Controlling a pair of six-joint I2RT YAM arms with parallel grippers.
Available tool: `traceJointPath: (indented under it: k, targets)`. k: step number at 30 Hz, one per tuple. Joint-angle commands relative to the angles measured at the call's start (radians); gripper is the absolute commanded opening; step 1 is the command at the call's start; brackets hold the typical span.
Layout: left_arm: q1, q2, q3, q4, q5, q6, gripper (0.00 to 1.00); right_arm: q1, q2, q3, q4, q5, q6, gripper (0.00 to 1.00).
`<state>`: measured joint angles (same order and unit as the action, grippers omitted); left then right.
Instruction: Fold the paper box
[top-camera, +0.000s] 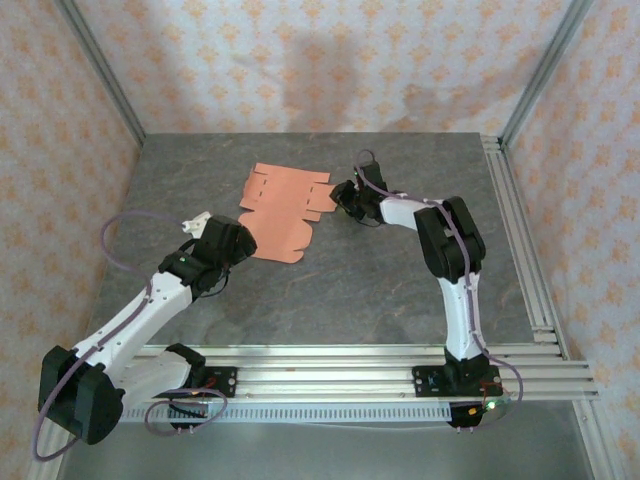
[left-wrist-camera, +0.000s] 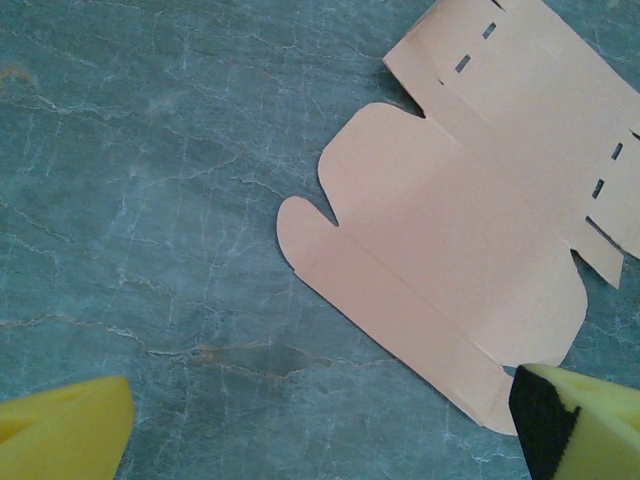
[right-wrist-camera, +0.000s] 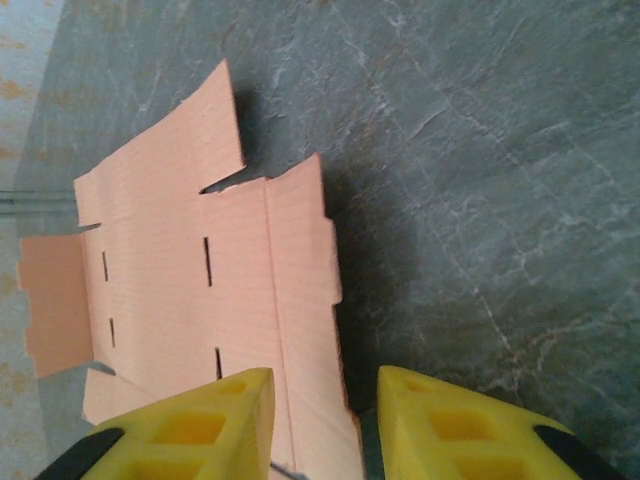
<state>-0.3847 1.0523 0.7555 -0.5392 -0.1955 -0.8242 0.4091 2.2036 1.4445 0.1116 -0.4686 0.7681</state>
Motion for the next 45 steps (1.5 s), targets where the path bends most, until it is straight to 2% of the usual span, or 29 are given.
traceJointPath:
  k: [1, 3, 6, 10, 19, 26, 28, 31, 33, 35, 37, 39, 40, 42, 45]
  targets:
    - [0.003, -0.028, 0.016, -0.042, -0.043, 0.007, 0.99, 0.005, 0.036, 0.058, -0.049, -0.001, -0.005, 0.26]
    - [0.003, -0.031, 0.015, -0.038, -0.04, 0.007, 0.99, 0.006, 0.053, 0.089, -0.062, -0.015, -0.024, 0.14]
    - [0.003, -0.028, 0.015, -0.032, -0.03, 0.01, 0.99, 0.005, 0.047, 0.092, -0.069, 0.001, -0.038, 0.0]
    - [0.003, -0.011, 0.025, -0.012, -0.002, -0.007, 0.99, 0.006, -0.051, -0.02, 0.004, 0.088, -0.023, 0.0]
    - [-0.005, 0.074, 0.047, 0.168, 0.168, -0.07, 0.97, 0.07, -0.403, -0.462, 0.167, 0.486, 0.1, 0.0]
    - [-0.054, 0.147, 0.095, 0.196, 0.206, -0.089, 0.95, 0.253, -0.623, -0.725, 0.188, 0.742, 0.189, 0.0]
    - [-0.075, 0.167, 0.106, 0.202, 0.205, -0.094, 0.94, 0.323, -0.676, -0.759, 0.139, 0.8, 0.2, 0.0]
    - [-0.108, 0.216, 0.129, 0.213, 0.211, -0.105, 0.94, 0.433, -0.739, -0.762, 0.002, 0.895, 0.224, 0.07]
    - [-0.134, 0.255, 0.149, 0.221, 0.217, -0.113, 0.92, 0.468, -0.758, -0.757, -0.052, 0.887, 0.22, 0.2]
    - [-0.158, 0.302, 0.175, 0.232, 0.229, -0.117, 0.85, 0.479, -0.794, -0.763, -0.094, 0.878, 0.192, 0.42]
    - [-0.176, 0.342, 0.197, 0.234, 0.239, -0.126, 0.8, 0.479, -0.857, -0.805, -0.079, 0.901, 0.129, 0.53]
    - [-0.189, 0.373, 0.206, 0.25, 0.249, -0.141, 0.75, 0.465, -0.93, -0.853, -0.028, 0.908, 0.001, 0.59]
    - [-0.195, 0.386, 0.205, 0.259, 0.251, -0.157, 0.74, 0.441, -0.964, -0.867, -0.006, 0.862, -0.079, 0.61]
    - [-0.198, 0.415, 0.197, 0.286, 0.262, -0.175, 0.72, 0.349, -0.995, -0.87, 0.021, 0.686, -0.19, 0.64]
    - [-0.198, 0.463, 0.199, 0.301, 0.257, -0.187, 0.71, 0.195, -0.952, -0.811, -0.003, 0.363, -0.31, 0.68]
